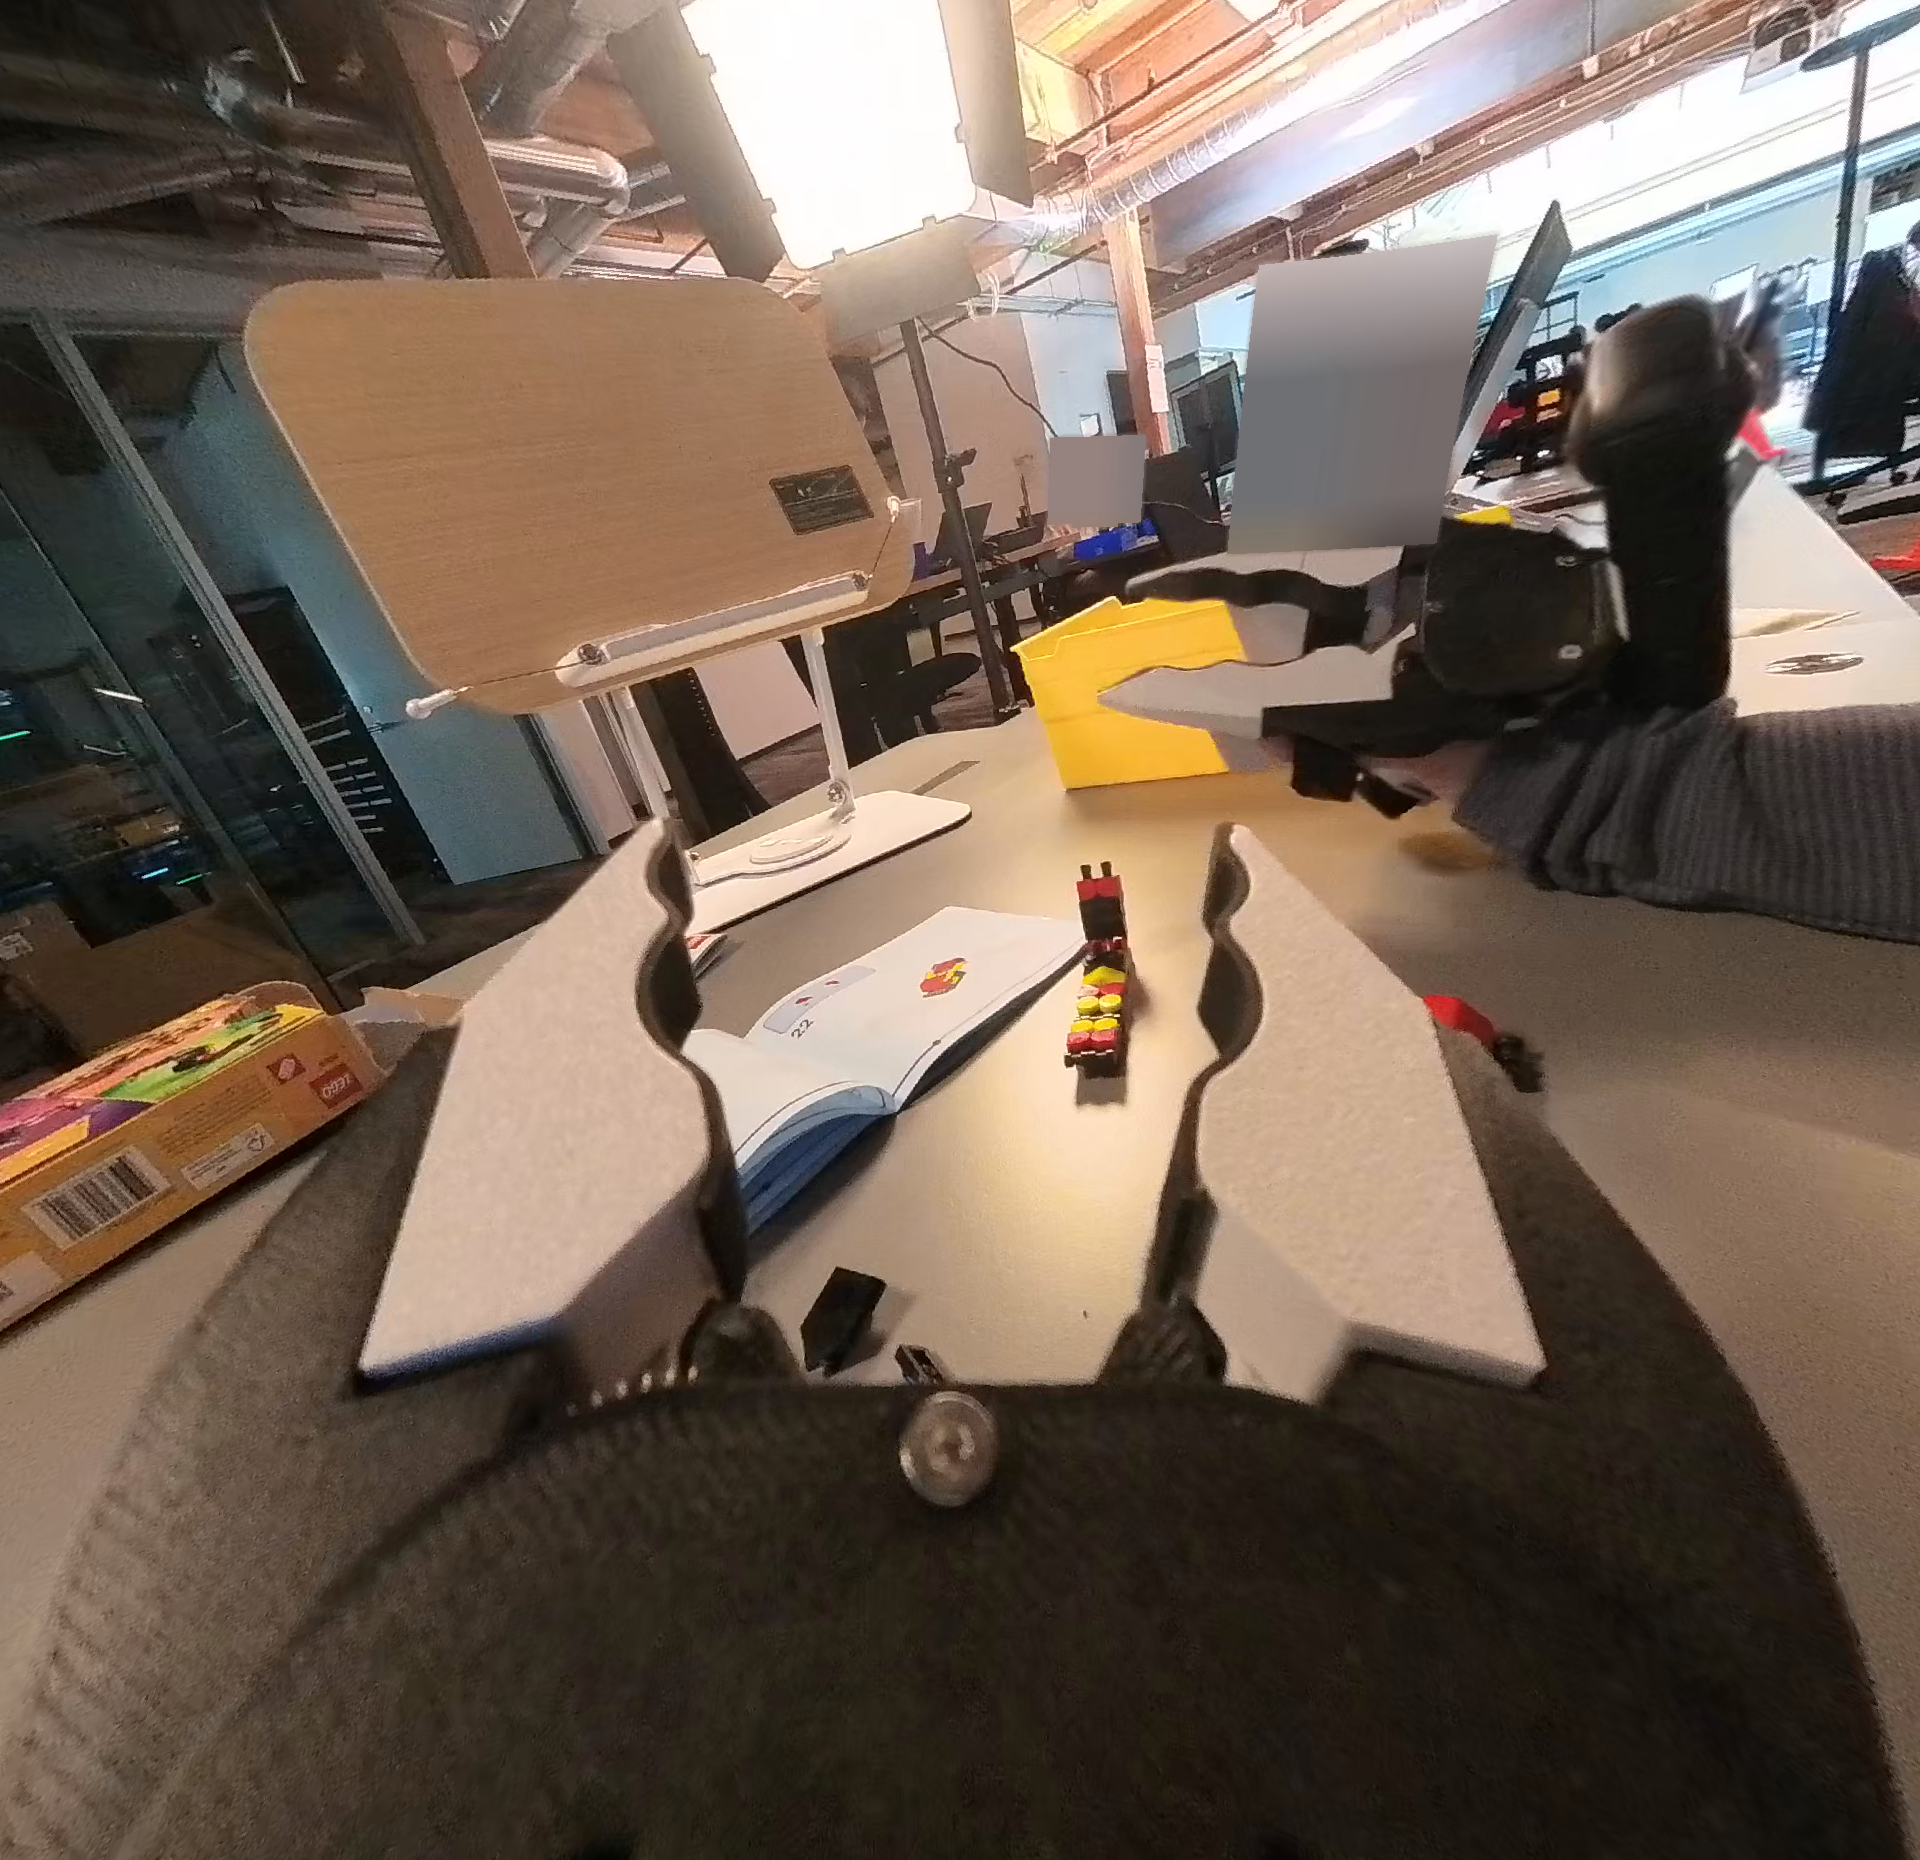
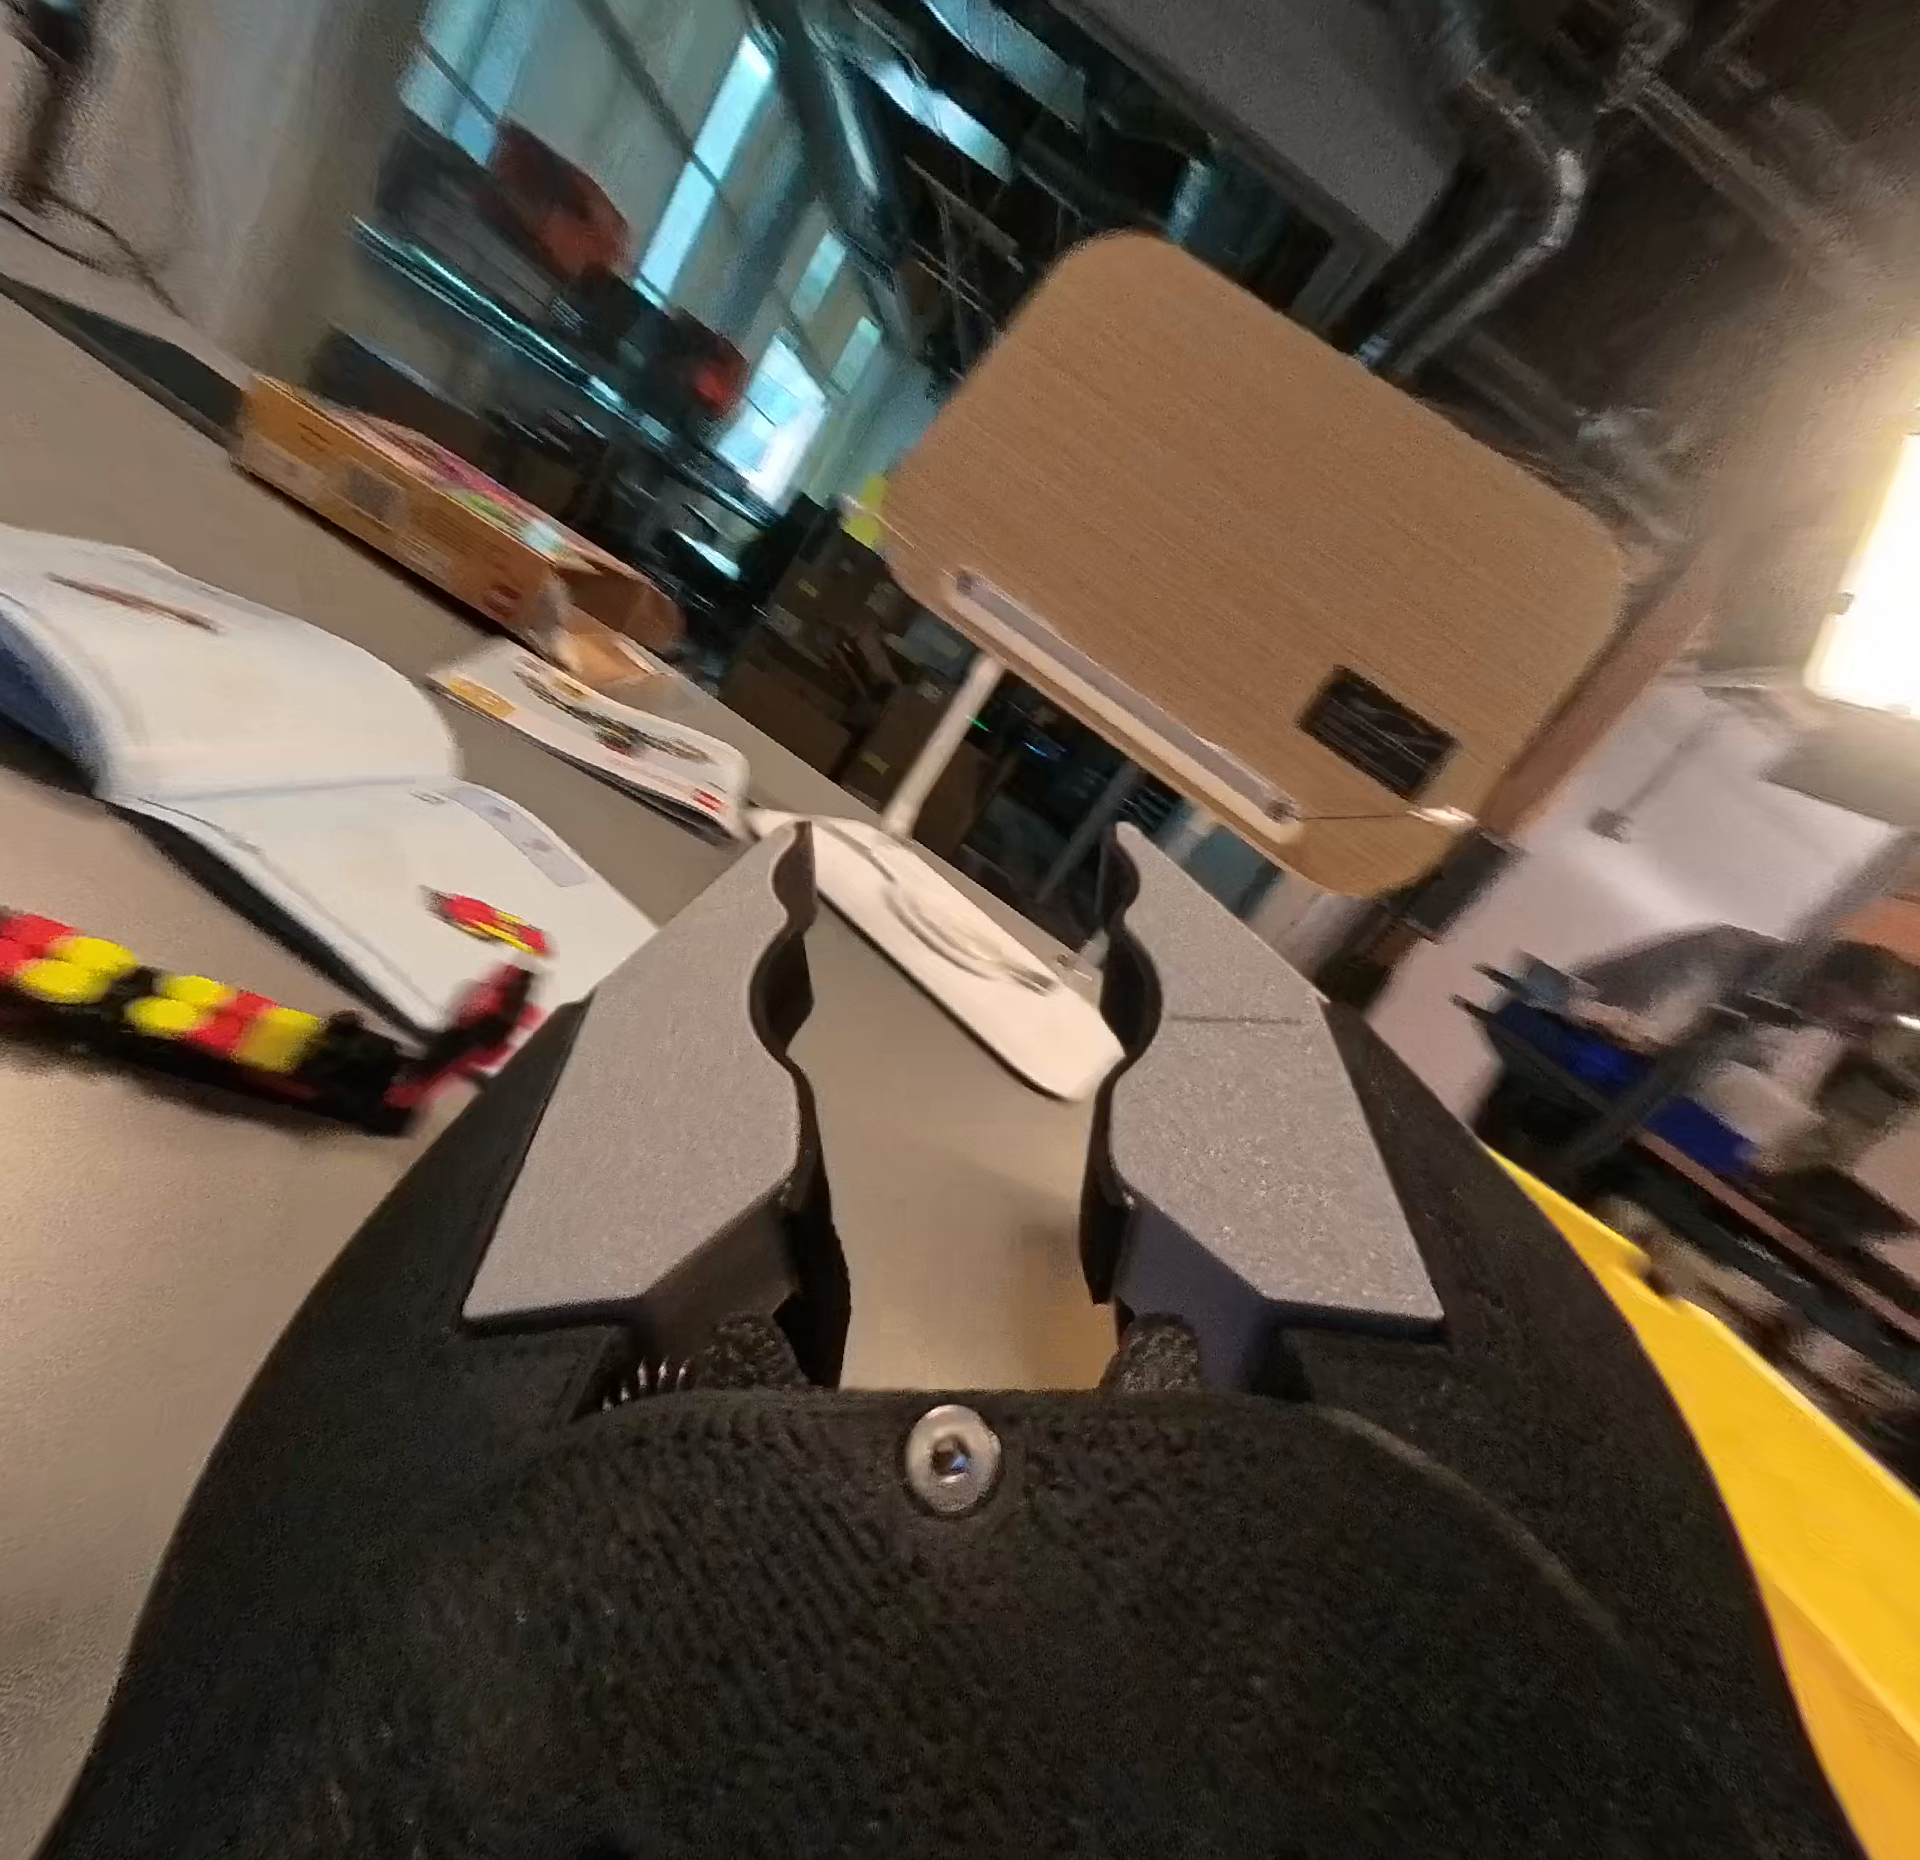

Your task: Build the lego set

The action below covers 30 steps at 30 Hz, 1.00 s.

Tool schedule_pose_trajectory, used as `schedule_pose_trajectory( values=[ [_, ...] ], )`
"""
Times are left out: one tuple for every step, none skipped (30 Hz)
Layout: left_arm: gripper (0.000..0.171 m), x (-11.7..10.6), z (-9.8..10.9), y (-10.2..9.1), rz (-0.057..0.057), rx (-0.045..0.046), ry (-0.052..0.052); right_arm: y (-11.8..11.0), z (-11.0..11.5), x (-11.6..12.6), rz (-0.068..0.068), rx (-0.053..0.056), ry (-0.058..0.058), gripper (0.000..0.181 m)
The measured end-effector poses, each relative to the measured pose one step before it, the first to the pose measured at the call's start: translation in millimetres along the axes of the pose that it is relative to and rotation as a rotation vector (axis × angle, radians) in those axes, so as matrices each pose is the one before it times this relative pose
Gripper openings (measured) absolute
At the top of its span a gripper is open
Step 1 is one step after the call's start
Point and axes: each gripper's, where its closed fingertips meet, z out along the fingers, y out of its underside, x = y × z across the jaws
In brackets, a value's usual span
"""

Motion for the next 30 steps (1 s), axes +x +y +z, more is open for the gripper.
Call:
schedule_pose_trajectory(
  values=[
    [0.098, 0.06, -0.05, -0.08, -0.0025, 0.00012, 0.0007, -7.80, -0.43, -13.55, 0.0612, 0.0453, -0.0935, 0.054],
    [0.098, 0.38, 0.00, -0.06, -0.0021, 0.00052, 0.0023, -6.35, -0.09, -15.36, 0.0758, 0.0334, -0.1070, 0.056],
    [0.098, 0.69, -0.04, -0.23, 0.0014, 0.00102, 0.0039, -1.61, 0.95, -11.37, 0.0792, 0.0011, -0.0826, 0.055],
    [0.098, 0.24, -0.10, -0.09, 0.0016, 0.00000, 0.0007, 5.07, 2.00, -4.62, 0.0690, -0.0459, -0.0411, 0.055],
    [0.098, 0.32, 0.14, 0.10, 0.0013, -0.00091, 0.0012, 7.39, 2.03, -0.46, 0.0458, -0.0686, -0.0144, 0.054],
    [0.098, 0.29, 0.05, 0.14, 0.0017, -0.00068, 0.0008, 7.80, 2.01, -0.96, 0.0327, -0.0658, -0.0157, 0.053],
    [0.098, 0.30, 0.02, -0.07, 0.0015, -0.00009, 0.0008, 6.67, 2.02, -1.10, 0.0245, -0.0541, -0.0122, 0.049],
    [0.098, 0.24, 0.18, -0.03, 0.0010, 0.00017, 0.0012, 5.86, 1.86, -1.32, 0.0234, -0.0482, -0.0094, 0.042],
    [0.097, 0.19, 0.17, -0.02, 0.0001, 0.00006, 0.0004, 4.52, 2.04, -4.71, 0.0231, -0.0395, -0.0289, 0.041],
    [0.097, 0.35, 0.09, -0.06, 0.0002, 0.00017, 0.0013, 3.65, 2.17, -5.39, 0.0264, -0.0330, -0.0327, 0.037],
    [0.097, 0.37, 0.11, -0.15, -0.0005, 0.00096, 0.0017, 4.00, 2.47, -2.67, 0.0312, -0.0344, -0.0155, 0.031],
    [0.097, 0.21, 0.16, 0.01, 0.0002, -0.00012, 0.0006, 4.27, 2.75, -2.02, 0.0271, -0.0348, -0.0130, 0.028],
    [0.097, 0.30, 0.23, 0.13, 0.0013, -0.00095, 0.0013, 4.14, 2.61, -2.50, 0.0208, -0.0330, -0.0176, 0.028],
    [0.097, 0.40, 0.28, 0.16, 0.0015, -0.00063, 0.0013, 3.61, 2.40, -0.95, 0.0158, -0.0284, -0.0079, 0.028],
    [0.097, 0.26, 0.12, -0.06, 0.0014, 0.00005, 0.0006, 2.78, 2.13, 0.31, 0.0087, -0.0223, -0.0006, 0.029],
    [0.097, 0.22, 0.23, 0.20, 0.0015, -0.00079, 0.0007, 2.29, 1.89, -0.54, 0.0054, -0.0177, -0.0090, 0.031],
    [0.097, 0.46, 0.15, -0.05, 0.0017, -0.00017, 0.0016, 2.03, 1.60, -0.32, 0.0079, -0.0165, -0.0087, 0.032],
    [0.097, 0.38, 0.14, 0.03, 0.0021, -0.00008, 0.0010, 1.92, 1.48, 1.85, 0.0133, -0.0151, 0.0053, 0.032],
    [0.097, 0.27, 0.20, 0.11, 0.0019, -0.00044, 0.0004, 2.10, 1.41, 1.77, 0.0145, -0.0160, 0.0046, 0.030],
    [0.097, 0.29, 0.10, -0.03, 0.0016, -0.00022, 0.0009, 2.18, 1.54, 0.34, 0.0126, -0.0172, -0.0038, 0.027],
    [0.097, 0.17, 0.13, 0.13, 0.0011, -0.00032, 0.0006, 2.52, 1.59, 0.01, 0.0113, -0.0195, -0.0035, 0.026],
    [0.097, 0.12, 0.11, 0.10, 0.0009, -0.00081, 0.0003, 2.44, 1.61, -0.74, 0.0061, -0.0196, -0.0055, 0.024],
    [0.097, 0.04, 0.10, 0.08, 0.0008, -0.00049, 0.0003, 1.99, 1.43, -1.95, -0.0012, -0.0158, -0.0100, 0.019],
    [0.097, 0.12, 0.00, 0.11, 0.0006, -0.00029, 0.0003, 0.80, 0.72, -1.56, -0.0054, -0.0065, -0.0048, 0.017],
    [0.097, 0.06, 0.04, -0.02, 0.0003, 0.00002, 0.0000, -0.08, -0.25, -0.12, -0.0014, 0.0012, 0.0037, 0.017],
    [0.097, 0.06, -0.13, 0.05, -0.0001, 0.00025, 0.0006, 0.07, -0.53, -0.03, 0.0059, 0.0014, 0.0013, 0.016],
    [0.097, 0.12, 0.01, -0.02, -0.0002, 0.00016, 0.0008, 0.25, -0.87, 0.56, 0.0118, 0.0015, 0.0008, 0.016],
    [0.097, 0.06, 0.00, 0.06, 0.0003, 0.00028, 0.0004, 0.30, -1.49, 1.55, 0.0178, 0.0032, 0.0030, 0.016],
    [0.097, 0.04, -0.18, -0.11, 0.0001, 0.00053, 0.0005, 0.51, -2.40, 3.00, 0.0216, 0.0059, 0.0083, 0.016],
    [0.097, 0.17, -0.12, 0.03, -0.0009, 0.00043, 0.0010, 1.22, -3.58, 4.30, 0.0216, 0.0048, 0.0133, 0.015]
  ],
)
